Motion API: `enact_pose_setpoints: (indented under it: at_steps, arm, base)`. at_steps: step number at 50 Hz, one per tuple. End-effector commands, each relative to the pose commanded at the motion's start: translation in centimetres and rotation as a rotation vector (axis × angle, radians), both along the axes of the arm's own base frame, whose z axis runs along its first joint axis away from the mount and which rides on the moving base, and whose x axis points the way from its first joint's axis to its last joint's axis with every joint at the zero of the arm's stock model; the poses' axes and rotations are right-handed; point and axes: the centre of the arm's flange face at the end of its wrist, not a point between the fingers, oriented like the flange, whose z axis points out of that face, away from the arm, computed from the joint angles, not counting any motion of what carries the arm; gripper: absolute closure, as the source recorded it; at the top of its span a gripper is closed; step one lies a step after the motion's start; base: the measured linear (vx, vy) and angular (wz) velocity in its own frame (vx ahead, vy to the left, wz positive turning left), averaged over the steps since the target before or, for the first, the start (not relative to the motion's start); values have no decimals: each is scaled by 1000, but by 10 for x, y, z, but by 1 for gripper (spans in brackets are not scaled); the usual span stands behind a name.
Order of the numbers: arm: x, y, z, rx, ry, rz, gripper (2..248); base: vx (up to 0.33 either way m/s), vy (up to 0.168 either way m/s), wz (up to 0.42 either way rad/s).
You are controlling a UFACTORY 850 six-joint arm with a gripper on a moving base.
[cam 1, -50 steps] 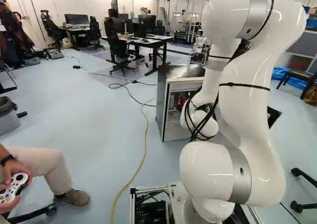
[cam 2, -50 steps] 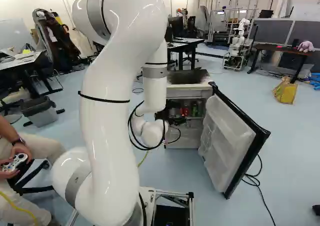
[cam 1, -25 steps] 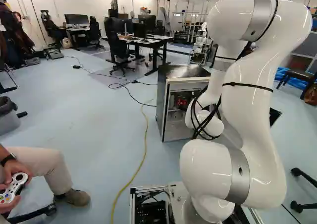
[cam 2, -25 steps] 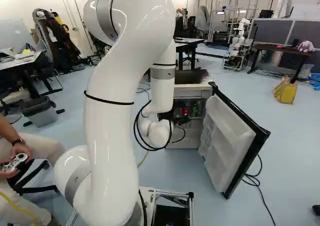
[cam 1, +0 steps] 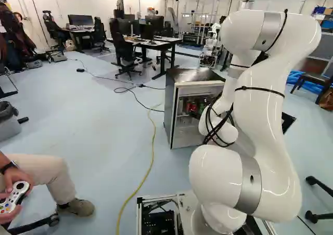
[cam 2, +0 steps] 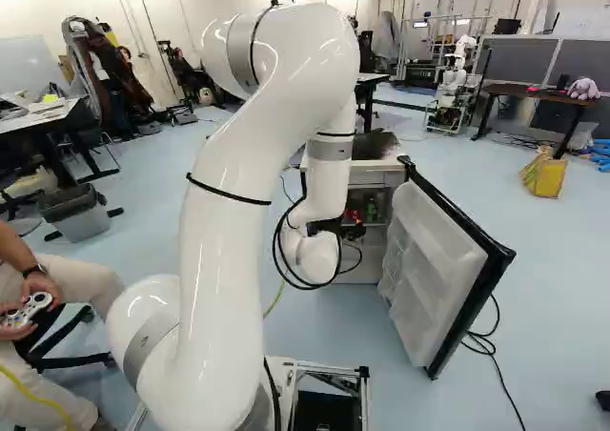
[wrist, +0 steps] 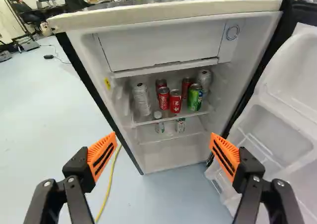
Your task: Grab a drink from the fridge
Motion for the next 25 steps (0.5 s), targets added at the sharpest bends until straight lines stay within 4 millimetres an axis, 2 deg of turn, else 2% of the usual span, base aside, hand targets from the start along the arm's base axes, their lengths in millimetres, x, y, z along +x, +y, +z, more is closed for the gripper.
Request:
enact_pose_setpoints:
  at_steps: [25]
  arm:
    - [24, -19, -36, 20, 0, 71, 3]
  base:
    - [0, 0, 0]
